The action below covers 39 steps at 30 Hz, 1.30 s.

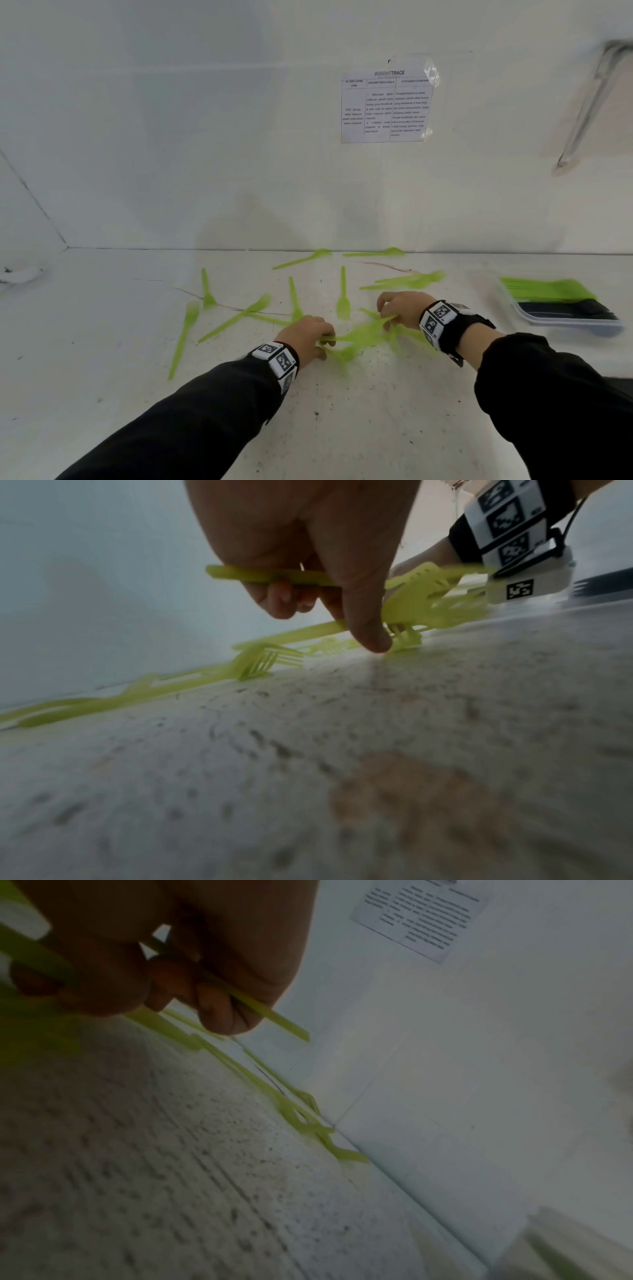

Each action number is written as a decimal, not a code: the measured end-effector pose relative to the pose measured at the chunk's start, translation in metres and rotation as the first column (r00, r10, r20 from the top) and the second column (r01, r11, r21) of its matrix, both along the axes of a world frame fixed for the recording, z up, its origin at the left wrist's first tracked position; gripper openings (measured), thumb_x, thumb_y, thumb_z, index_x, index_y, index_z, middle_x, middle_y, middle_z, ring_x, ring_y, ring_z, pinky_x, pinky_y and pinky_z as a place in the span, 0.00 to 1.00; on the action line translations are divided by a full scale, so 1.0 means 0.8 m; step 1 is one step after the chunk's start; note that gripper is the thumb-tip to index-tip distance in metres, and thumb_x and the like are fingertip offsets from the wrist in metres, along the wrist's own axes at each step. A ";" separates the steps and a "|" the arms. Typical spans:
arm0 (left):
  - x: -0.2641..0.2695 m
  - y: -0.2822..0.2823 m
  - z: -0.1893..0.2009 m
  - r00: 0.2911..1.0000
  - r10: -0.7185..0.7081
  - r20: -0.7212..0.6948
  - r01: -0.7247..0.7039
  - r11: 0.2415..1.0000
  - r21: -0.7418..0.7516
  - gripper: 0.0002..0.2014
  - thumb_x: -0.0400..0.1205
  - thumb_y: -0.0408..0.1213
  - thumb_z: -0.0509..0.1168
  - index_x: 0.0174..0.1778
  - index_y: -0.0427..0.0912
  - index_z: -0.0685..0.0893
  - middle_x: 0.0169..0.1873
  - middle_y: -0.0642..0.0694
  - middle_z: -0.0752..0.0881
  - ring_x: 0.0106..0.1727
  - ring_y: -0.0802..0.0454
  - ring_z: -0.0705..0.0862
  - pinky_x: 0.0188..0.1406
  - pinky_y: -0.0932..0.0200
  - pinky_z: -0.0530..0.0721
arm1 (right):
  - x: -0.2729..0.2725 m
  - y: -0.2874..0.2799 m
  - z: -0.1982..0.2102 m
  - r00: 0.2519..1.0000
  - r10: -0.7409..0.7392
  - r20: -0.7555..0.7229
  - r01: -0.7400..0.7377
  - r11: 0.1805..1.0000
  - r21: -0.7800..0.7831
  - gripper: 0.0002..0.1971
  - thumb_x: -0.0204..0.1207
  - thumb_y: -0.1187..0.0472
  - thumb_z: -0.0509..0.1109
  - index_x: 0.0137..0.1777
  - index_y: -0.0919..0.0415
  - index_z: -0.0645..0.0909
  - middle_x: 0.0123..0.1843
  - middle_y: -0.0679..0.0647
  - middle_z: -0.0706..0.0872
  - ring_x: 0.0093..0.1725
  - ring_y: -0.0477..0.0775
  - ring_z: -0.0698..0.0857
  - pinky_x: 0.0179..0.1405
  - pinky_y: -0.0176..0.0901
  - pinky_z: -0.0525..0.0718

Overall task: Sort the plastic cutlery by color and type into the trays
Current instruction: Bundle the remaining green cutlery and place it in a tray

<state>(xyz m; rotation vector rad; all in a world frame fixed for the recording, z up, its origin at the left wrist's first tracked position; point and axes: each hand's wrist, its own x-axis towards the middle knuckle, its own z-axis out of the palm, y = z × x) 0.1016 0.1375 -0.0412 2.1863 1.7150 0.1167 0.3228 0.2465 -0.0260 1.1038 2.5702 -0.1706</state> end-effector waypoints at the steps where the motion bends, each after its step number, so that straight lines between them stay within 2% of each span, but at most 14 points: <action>1: 0.000 0.001 0.000 1.000 -0.018 -0.022 0.018 1.000 -0.010 0.14 0.79 0.31 0.67 0.60 0.40 0.83 0.58 0.43 0.82 0.63 0.47 0.76 0.59 0.59 0.72 | 0.002 0.000 -0.001 1.000 0.013 0.009 -0.013 1.000 -0.005 0.16 0.83 0.63 0.59 0.69 0.57 0.78 0.75 0.49 0.72 0.69 0.54 0.76 0.63 0.42 0.75; 5: -0.002 0.000 0.000 0.999 0.042 0.017 -0.043 0.994 0.096 0.16 0.86 0.40 0.58 0.67 0.38 0.77 0.61 0.42 0.79 0.66 0.47 0.72 0.62 0.62 0.67 | 0.013 -0.002 -0.003 1.000 -0.029 -0.005 0.029 0.999 -0.039 0.28 0.79 0.76 0.54 0.76 0.54 0.71 0.79 0.50 0.68 0.77 0.52 0.68 0.73 0.40 0.66; 8: 0.002 -0.007 0.006 0.981 0.165 0.099 -0.184 0.956 0.229 0.16 0.88 0.42 0.51 0.63 0.38 0.75 0.55 0.43 0.79 0.59 0.47 0.74 0.59 0.56 0.72 | 0.017 -0.007 -0.002 0.998 -0.055 -0.043 0.053 0.997 -0.055 0.26 0.78 0.74 0.58 0.71 0.50 0.76 0.74 0.51 0.72 0.74 0.54 0.72 0.69 0.43 0.73; 12: 0.015 -0.010 0.009 0.858 0.307 0.411 -0.376 0.922 0.096 0.11 0.88 0.40 0.48 0.58 0.37 0.69 0.39 0.42 0.79 0.37 0.47 0.76 0.39 0.54 0.75 | 0.015 -0.014 0.002 0.999 -0.047 0.014 0.047 0.999 0.012 0.18 0.81 0.64 0.61 0.69 0.50 0.77 0.69 0.53 0.75 0.69 0.57 0.76 0.59 0.45 0.77; 15: 0.019 -0.012 0.004 0.803 0.386 0.454 -0.475 0.875 0.095 0.10 0.88 0.41 0.49 0.56 0.38 0.70 0.33 0.47 0.76 0.33 0.48 0.74 0.35 0.58 0.70 | 0.015 -0.018 0.005 0.998 -0.046 0.039 0.046 0.999 0.015 0.15 0.81 0.61 0.62 0.67 0.53 0.78 0.68 0.54 0.74 0.66 0.56 0.77 0.55 0.43 0.76; 21: 0.016 -0.015 -0.001 0.658 0.505 0.558 -0.595 0.804 -0.026 0.13 0.86 0.38 0.51 0.36 0.40 0.67 0.27 0.47 0.71 0.27 0.50 0.68 0.30 0.57 0.66 | 0.020 -0.031 0.012 0.992 -0.033 0.121 0.030 0.999 0.029 0.18 0.84 0.54 0.57 0.71 0.58 0.72 0.74 0.53 0.68 0.68 0.57 0.74 0.61 0.44 0.72; 24: 0.012 -0.016 -0.002 0.667 0.530 0.523 -0.626 0.780 0.009 0.10 0.87 0.37 0.50 0.43 0.36 0.69 0.29 0.46 0.73 0.33 0.45 0.72 0.33 0.57 0.67 | 0.017 -0.034 0.013 0.992 -0.117 0.051 0.114 0.992 0.061 0.13 0.85 0.57 0.54 0.65 0.58 0.73 0.60 0.53 0.77 0.66 0.59 0.72 0.63 0.47 0.68; 25: 0.011 -0.016 -0.002 0.648 0.549 0.528 -0.644 0.765 -0.005 0.10 0.88 0.36 0.50 0.47 0.34 0.71 0.32 0.43 0.77 0.36 0.43 0.74 0.35 0.57 0.69 | 0.016 -0.034 0.013 0.983 -0.174 -0.052 0.175 0.984 0.029 0.07 0.84 0.60 0.54 0.56 0.56 0.73 0.50 0.52 0.77 0.60 0.59 0.74 0.59 0.47 0.69; 27: 0.008 -0.017 -0.005 0.578 0.591 0.562 -0.682 0.729 -0.065 0.13 0.88 0.36 0.49 0.56 0.31 0.74 0.44 0.34 0.84 0.43 0.38 0.80 0.40 0.53 0.74 | 0.009 -0.037 0.014 0.923 -0.292 -0.252 0.277 0.956 -0.093 0.09 0.82 0.67 0.53 0.43 0.54 0.66 0.41 0.51 0.75 0.47 0.57 0.75 0.46 0.43 0.69; 29: 0.006 -0.020 -0.006 0.513 0.635 0.578 -0.706 0.695 -0.137 0.14 0.87 0.37 0.50 0.59 0.31 0.75 0.52 0.30 0.84 0.51 0.34 0.82 0.46 0.50 0.78 | -0.002 -0.045 0.017 0.861 -0.355 -0.364 0.324 0.935 -0.144 0.04 0.84 0.66 0.52 0.50 0.59 0.68 0.46 0.61 0.79 0.45 0.58 0.76 0.43 0.43 0.69; 31: 0.005 -0.025 -0.008 0.459 0.652 0.604 -0.709 0.678 -0.193 0.14 0.86 0.37 0.52 0.62 0.34 0.75 0.54 0.30 0.84 0.51 0.36 0.82 0.46 0.50 0.78 | -0.020 -0.055 0.016 0.853 -0.356 -0.381 0.336 0.934 -0.120 0.14 0.84 0.59 0.56 0.65 0.66 0.68 0.56 0.65 0.81 0.51 0.61 0.80 0.46 0.45 0.72; 34: 0.000 -0.034 -0.014 0.420 0.651 0.633 -0.709 0.670 -0.219 0.14 0.85 0.39 0.54 0.62 0.38 0.75 0.47 0.33 0.83 0.42 0.40 0.79 0.40 0.56 0.72 | -0.048 -0.069 0.012 0.898 -0.306 -0.315 0.292 0.952 -0.093 0.25 0.77 0.47 0.66 0.68 0.61 0.71 0.56 0.59 0.82 0.55 0.59 0.82 0.52 0.45 0.77; 36: -0.003 -0.039 -0.017 0.407 0.665 0.626 -0.713 0.660 -0.238 0.14 0.86 0.40 0.52 0.59 0.36 0.77 0.41 0.36 0.80 0.36 0.43 0.76 0.37 0.56 0.71 | -0.061 -0.071 0.003 0.946 -0.238 -0.222 0.211 0.968 -0.136 0.32 0.74 0.47 0.72 0.74 0.61 0.69 0.66 0.58 0.78 0.65 0.59 0.79 0.63 0.46 0.76; 39: -0.008 -0.043 -0.017 0.385 0.681 0.623 -0.739 0.632 -0.234 0.15 0.87 0.37 0.50 0.57 0.34 0.80 0.47 0.31 0.83 0.46 0.36 0.81 0.45 0.49 0.79 | -0.075 -0.072 -0.003 0.975 -0.188 -0.122 0.165 0.970 -0.178 0.32 0.72 0.51 0.75 0.74 0.63 0.71 0.71 0.59 0.75 0.71 0.60 0.74 0.69 0.45 0.72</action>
